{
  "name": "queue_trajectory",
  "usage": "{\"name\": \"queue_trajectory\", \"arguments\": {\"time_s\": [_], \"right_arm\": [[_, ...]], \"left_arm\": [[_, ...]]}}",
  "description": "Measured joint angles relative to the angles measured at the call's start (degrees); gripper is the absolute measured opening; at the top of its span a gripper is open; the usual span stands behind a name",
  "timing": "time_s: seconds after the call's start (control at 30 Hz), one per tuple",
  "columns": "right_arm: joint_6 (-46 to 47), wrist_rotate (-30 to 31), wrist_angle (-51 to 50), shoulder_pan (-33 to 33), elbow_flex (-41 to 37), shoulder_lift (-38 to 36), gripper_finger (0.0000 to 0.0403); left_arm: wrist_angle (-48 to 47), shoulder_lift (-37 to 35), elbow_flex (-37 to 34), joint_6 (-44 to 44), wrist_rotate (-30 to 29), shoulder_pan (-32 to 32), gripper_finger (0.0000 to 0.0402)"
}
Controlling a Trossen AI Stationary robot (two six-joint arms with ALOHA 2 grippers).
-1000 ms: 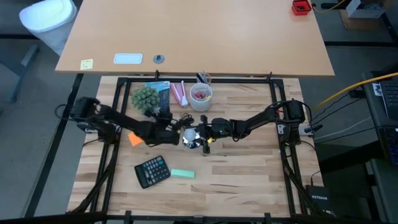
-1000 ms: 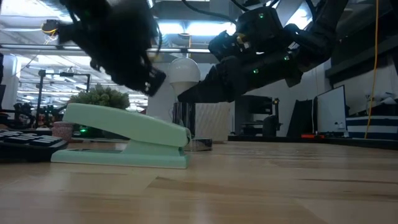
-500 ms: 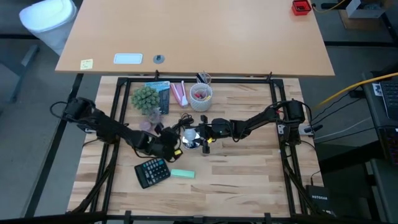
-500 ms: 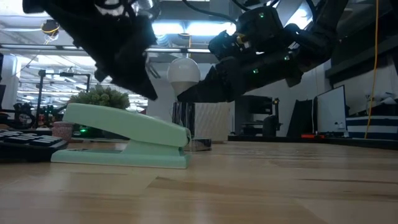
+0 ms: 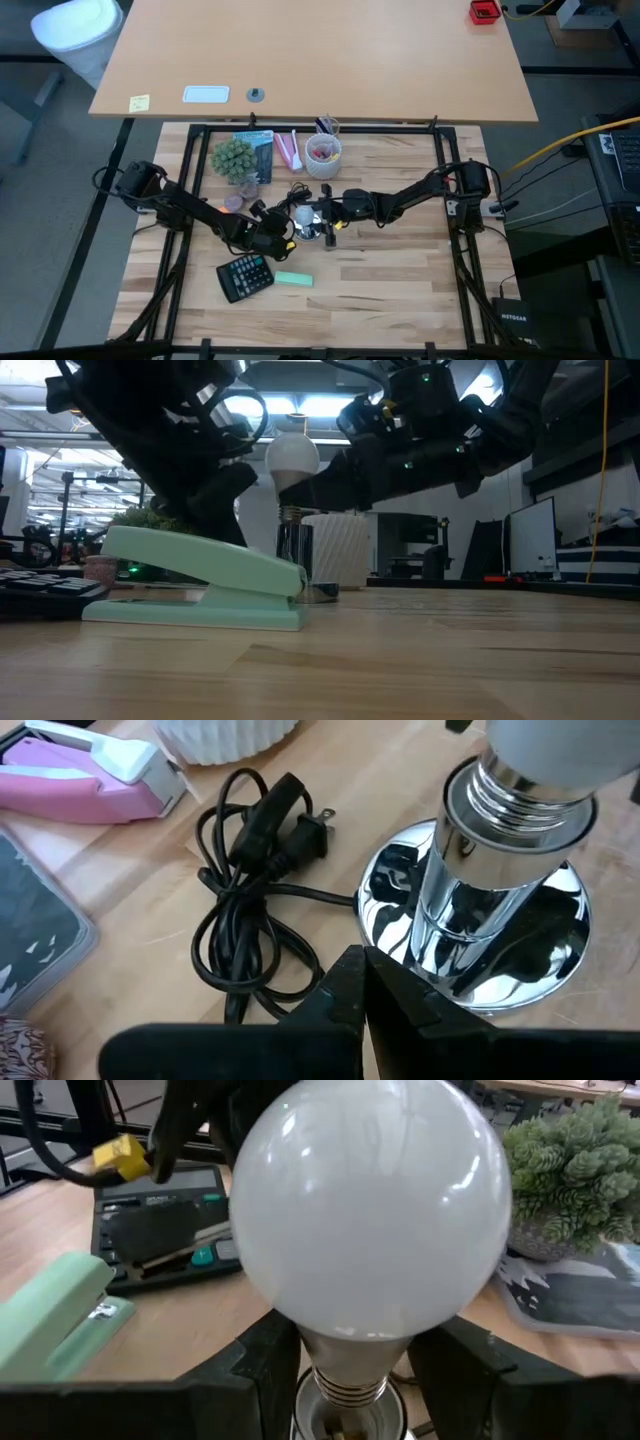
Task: Screw lightbulb
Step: Remove the lightbulb from the lamp
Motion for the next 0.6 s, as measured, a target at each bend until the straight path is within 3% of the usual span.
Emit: {"name": "queue_trajectory", "arguments": {"time_s": [0.17,0.4,0.6], "right_arm": [[0.00,0.21,0.41,0.00,0.00,-0.57,0.0174],[-1.46,8.51,-1.98,-0.46,0.04,-3.65,0.0174],[-0.70,15.80,-16.47,-2.29,0.07,-7.85,0.0174]], "left_arm": [[-0.03,0.00,0.00,0.00,-0.02,0.00,0.0000],[-0.12,-0.02,0.00,0.37,-0.05,-0.03,0.0000],[-0.19,-0.04,0.00,0.39,-0.10,-0.07,0.0000]]}}
